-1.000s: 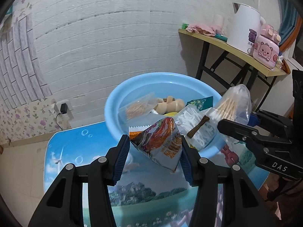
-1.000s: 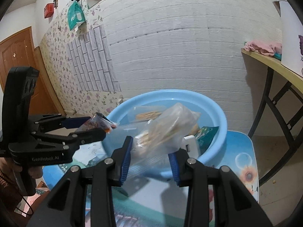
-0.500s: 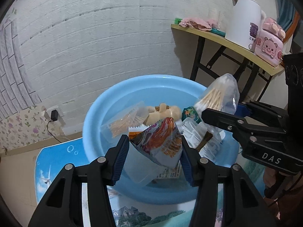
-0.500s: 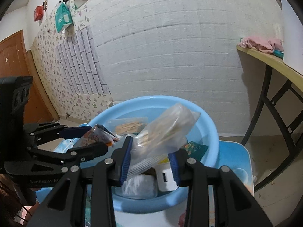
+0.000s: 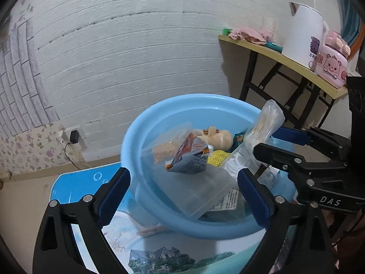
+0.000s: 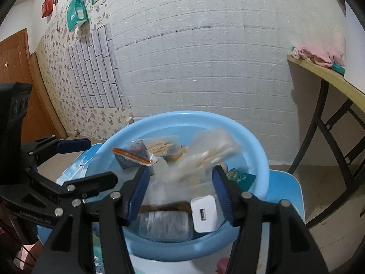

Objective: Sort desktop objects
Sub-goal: 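Open both tools to drop the snack packet and clear bag into the basin, then withdraw both tools and move the left tool toward the white plastic hook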

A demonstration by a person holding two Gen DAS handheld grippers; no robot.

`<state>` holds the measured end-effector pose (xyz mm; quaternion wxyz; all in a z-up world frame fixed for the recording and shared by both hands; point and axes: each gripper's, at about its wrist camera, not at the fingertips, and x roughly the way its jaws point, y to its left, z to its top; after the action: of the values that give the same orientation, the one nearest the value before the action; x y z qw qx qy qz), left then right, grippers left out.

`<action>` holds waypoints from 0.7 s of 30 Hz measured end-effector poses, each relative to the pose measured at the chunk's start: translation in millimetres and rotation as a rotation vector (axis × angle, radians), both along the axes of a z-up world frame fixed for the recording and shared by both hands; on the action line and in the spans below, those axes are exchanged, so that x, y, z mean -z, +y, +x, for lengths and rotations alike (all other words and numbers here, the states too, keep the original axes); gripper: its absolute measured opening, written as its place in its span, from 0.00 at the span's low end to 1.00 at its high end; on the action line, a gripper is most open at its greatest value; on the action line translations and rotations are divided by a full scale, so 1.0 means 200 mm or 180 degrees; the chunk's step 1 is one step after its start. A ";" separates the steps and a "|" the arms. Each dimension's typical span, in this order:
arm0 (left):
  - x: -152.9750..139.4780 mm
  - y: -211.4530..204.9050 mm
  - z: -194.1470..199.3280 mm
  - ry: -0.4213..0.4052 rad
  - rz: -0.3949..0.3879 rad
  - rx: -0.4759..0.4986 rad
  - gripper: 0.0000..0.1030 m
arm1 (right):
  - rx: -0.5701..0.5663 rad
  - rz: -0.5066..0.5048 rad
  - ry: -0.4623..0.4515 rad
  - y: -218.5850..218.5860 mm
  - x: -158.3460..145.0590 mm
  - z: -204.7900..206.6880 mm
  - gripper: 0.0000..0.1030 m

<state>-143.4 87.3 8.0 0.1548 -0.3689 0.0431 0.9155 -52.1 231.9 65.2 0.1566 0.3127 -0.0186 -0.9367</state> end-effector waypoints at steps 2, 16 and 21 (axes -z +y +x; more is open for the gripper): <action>0.00 -0.02 0.02 0.0006 -0.0004 -0.0025 0.92 | 0.0006 0.0017 -0.0008 0.00 0.00 0.02 0.55; 0.03 -0.14 0.17 -0.0111 -0.0007 -0.0201 0.93 | 0.0151 0.0071 -0.0151 0.00 0.02 0.16 0.55; 0.06 -0.19 0.23 -0.0137 -0.0021 -0.0252 0.94 | 0.0182 0.0084 -0.0185 0.00 0.02 0.19 0.55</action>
<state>-97.2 49.5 -3.3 0.1182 -0.3905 0.0281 0.9126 -13.4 231.7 60.4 0.1249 0.3411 -0.0198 -0.9315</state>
